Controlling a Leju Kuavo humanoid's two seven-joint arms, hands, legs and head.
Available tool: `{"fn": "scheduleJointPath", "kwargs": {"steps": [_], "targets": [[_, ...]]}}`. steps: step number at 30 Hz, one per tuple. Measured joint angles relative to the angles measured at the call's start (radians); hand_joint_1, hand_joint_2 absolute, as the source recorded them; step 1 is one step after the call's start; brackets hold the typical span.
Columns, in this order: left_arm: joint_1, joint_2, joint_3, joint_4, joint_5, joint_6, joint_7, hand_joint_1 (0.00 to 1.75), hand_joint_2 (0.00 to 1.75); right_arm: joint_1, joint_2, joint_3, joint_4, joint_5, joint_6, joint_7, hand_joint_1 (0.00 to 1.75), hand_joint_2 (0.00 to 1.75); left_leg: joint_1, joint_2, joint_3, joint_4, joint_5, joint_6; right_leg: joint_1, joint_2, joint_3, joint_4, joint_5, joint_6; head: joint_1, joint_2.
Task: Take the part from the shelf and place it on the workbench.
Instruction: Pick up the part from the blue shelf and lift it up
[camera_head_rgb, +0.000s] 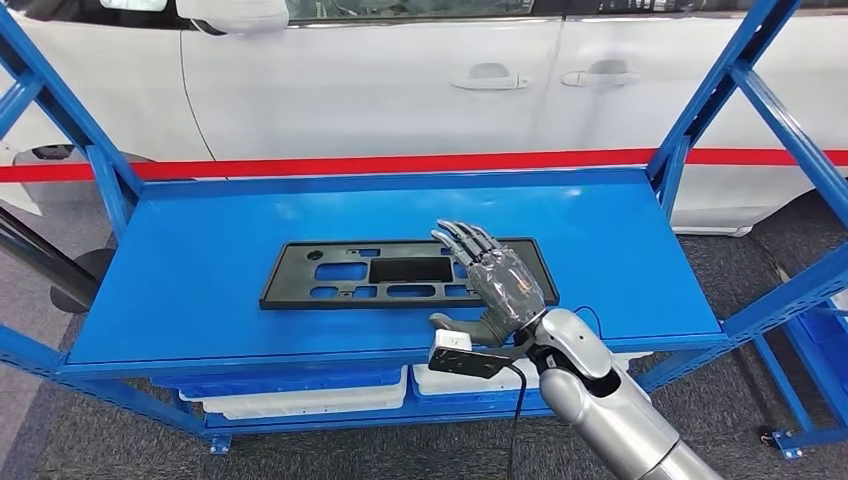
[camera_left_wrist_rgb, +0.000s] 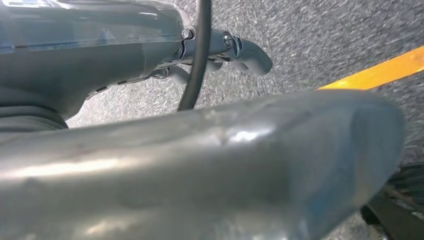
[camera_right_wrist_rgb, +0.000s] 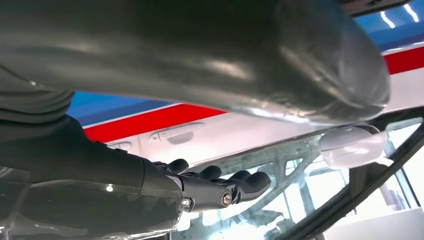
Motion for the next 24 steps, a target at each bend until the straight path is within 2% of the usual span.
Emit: {"fn": "scheduleJointPath", "kwargs": {"steps": [1, 3, 4, 5, 8, 10, 11, 13, 14, 15, 16, 18, 19, 20, 21, 23, 24], "targets": [[0.001, 0.0, 0.0, 0.0, 0.0, 0.0, 0.0, 0.0, 0.0, 0.001, 0.0, 0.0, 0.001, 0.0, 0.0, 0.0, 0.0, 0.0, 0.001, -0.001, 0.01, 0.0, -0.007, -0.002, -0.003, -0.001, 0.001, -0.028, 0.038, 0.002, 0.0, 0.0], [0.002, -0.001, 0.0, 0.0, 0.0, 0.0, 0.0, 0.0, 0.0, 0.0, 0.0, 0.0, 0.003, 0.0, 0.0, 0.0, 0.0, 0.0, 0.002, -0.002, 0.032, 0.0, -0.024, -0.011, -0.006, -0.003, 0.045, -0.159, 0.131, 0.001, 0.0, 0.0], [0.001, -0.001, 0.0, 0.0, 0.0, 0.0, 0.0, 0.0, 0.0, -0.001, 0.0, 0.0, 0.003, 0.0, 0.0, 0.0, 0.0, 0.0, 0.001, -0.003, 0.04, 0.001, -0.032, -0.018, -0.004, -0.004, 0.068, -0.219, 0.157, -0.002, 0.0, 0.0], [0.0, -0.001, 0.0, 0.0, 0.0, 0.0, 0.0, 0.0, 0.0, -0.002, 0.0, 0.0, 0.003, 0.0, 0.0, 0.0, 0.0, 0.0, 0.0, -0.003, 0.044, 0.001, -0.038, -0.024, -0.001, -0.004, 0.084, -0.257, 0.166, -0.005, 0.0, 0.0], [-0.004, -0.002, 0.0, 0.0, 0.0, 0.0, 0.0, 0.0, 0.0, -0.003, 0.0, 0.0, 0.004, 0.0, 0.0, 0.0, 0.0, 0.0, 0.0, -0.002, 0.049, -0.004, -0.049, -0.04, 0.002, -0.003, 0.093, -0.276, 0.152, -0.024, 0.0, 0.0], [-0.005, -0.002, 0.0, 0.0, 0.001, 0.0, 0.0, 0.0, 0.0, -0.004, 0.0, 0.0, 0.003, 0.0, 0.0, 0.001, 0.0, 0.0, 0.003, 0.0, 0.039, 0.028, -0.069, -0.049, 0.001, -0.002, 0.106, -0.284, 0.147, -0.039, 0.0, 0.0], [-0.006, -0.002, 0.0, 0.0, 0.002, 0.001, 0.0, 0.0, 0.0, -0.005, 0.0, 0.0, 0.003, 0.0, 0.001, 0.001, 0.0, 0.0, 0.004, 0.001, 0.017, 0.075, -0.091, -0.052, 0.0, -0.002, 0.113, -0.287, 0.143, -0.046, 0.0, 0.0], [-0.006, -0.002, 0.0, 0.0, 0.004, 0.002, 0.0, 0.0, 0.0, -0.004, 0.001, 0.0, 0.003, 0.0, 0.001, 0.001, 0.0, 0.0, 0.004, 0.001, -0.062, 0.212, -0.139, -0.055, 0.005, -0.003, 0.123, -0.288, 0.134, -0.055, 0.0, 0.0], [-0.005, -0.002, 0.0, 0.0, 0.005, 0.002, 0.0, 0.0, 0.0, -0.003, 0.001, 0.0, 0.004, 0.0, 0.002, 0.001, 0.0, 0.0, 0.004, 0.0, -0.101, 0.268, -0.149, -0.056, 0.008, -0.002, 0.128, -0.287, 0.128, -0.057, 0.0, 0.0], [-0.004, -0.001, 0.0, 0.0, 0.005, 0.002, 0.0, 0.0, 0.0, -0.001, 0.001, 0.0, 0.005, 0.0, 0.003, 0.001, 0.0, 0.0, 0.004, 0.0, -0.126, 0.292, -0.139, -0.055, 0.01, -0.002, 0.135, -0.286, 0.122, -0.058, 0.0, 0.0], [-0.002, -0.001, 0.0, 0.0, 0.006, 0.002, 0.0, 0.0, 0.0, -0.001, 0.001, 0.0, 0.006, 0.0, 0.004, 0.001, 0.0, 0.0, 0.004, 0.0, -0.132, 0.276, -0.107, -0.053, 0.012, 0.0, 0.143, -0.285, 0.116, -0.059, 0.0, 0.0], [0.0, -0.001, 0.0, 0.0, 0.006, 0.002, 0.0, 0.0, 0.0, -0.001, 0.002, 0.0, 0.008, 0.0, 0.006, 0.001, 0.0, 0.0, 0.002, 0.0, -0.098, 0.16, -0.015, -0.043, 0.015, 0.001, 0.161, -0.284, 0.101, -0.056, 0.0, 0.0], [0.0, 0.0, -0.001, 0.0, 0.006, 0.002, 0.0, 0.0, 0.0, -0.002, 0.002, 0.0, 0.008, 0.0, 0.008, 0.002, 0.0, 0.0, -0.001, 0.0, -0.077, 0.101, 0.017, -0.036, 0.017, 0.002, 0.167, -0.282, 0.094, -0.053, 0.0, 0.0], [-0.001, 0.001, -0.001, 0.0, 0.006, 0.002, 0.0, 0.0, 0.0, -0.002, 0.002, 0.0, 0.009, 0.0, 0.011, 0.002, 0.0, 0.44, -0.005, 0.0, -0.06, 0.058, 0.031, -0.031, 0.018, 0.002, 0.169, -0.28, 0.09, -0.049, 0.0, 0.0], [-0.002, 0.002, -0.002, 0.0, 0.006, 0.002, 0.0, 0.0, 0.0, -0.002, 0.003, 0.0, 0.01, 0.001, 0.013, 0.003, 0.0, 0.87, -0.008, 0.0, -0.052, 0.037, 0.031, -0.027, 0.018, 0.002, 0.168, -0.28, 0.088, -0.045, 0.0, 0.0], [-0.003, 0.002, -0.004, 0.0, 0.006, 0.002, 0.0, 0.0, 0.0, -0.003, 0.003, 0.0, 0.011, 0.001, 0.017, 0.004, 0.0, 1.75, -0.008, -0.002, -0.047, 0.019, 0.027, -0.029, 0.02, 0.001, 0.165, -0.28, 0.088, -0.043, 0.0, 0.0], [-0.003, 0.002, -0.005, 0.0, 0.007, 0.003, -0.001, 0.0, 0.0, -0.003, 0.003, 0.0, 0.011, 0.001, 0.019, 0.005, 0.0, 1.75, -0.008, -0.002, -0.046, 0.016, 0.028, -0.031, 0.02, 0.0, 0.166, -0.283, 0.089, -0.045, 0.0, 0.0]]}}
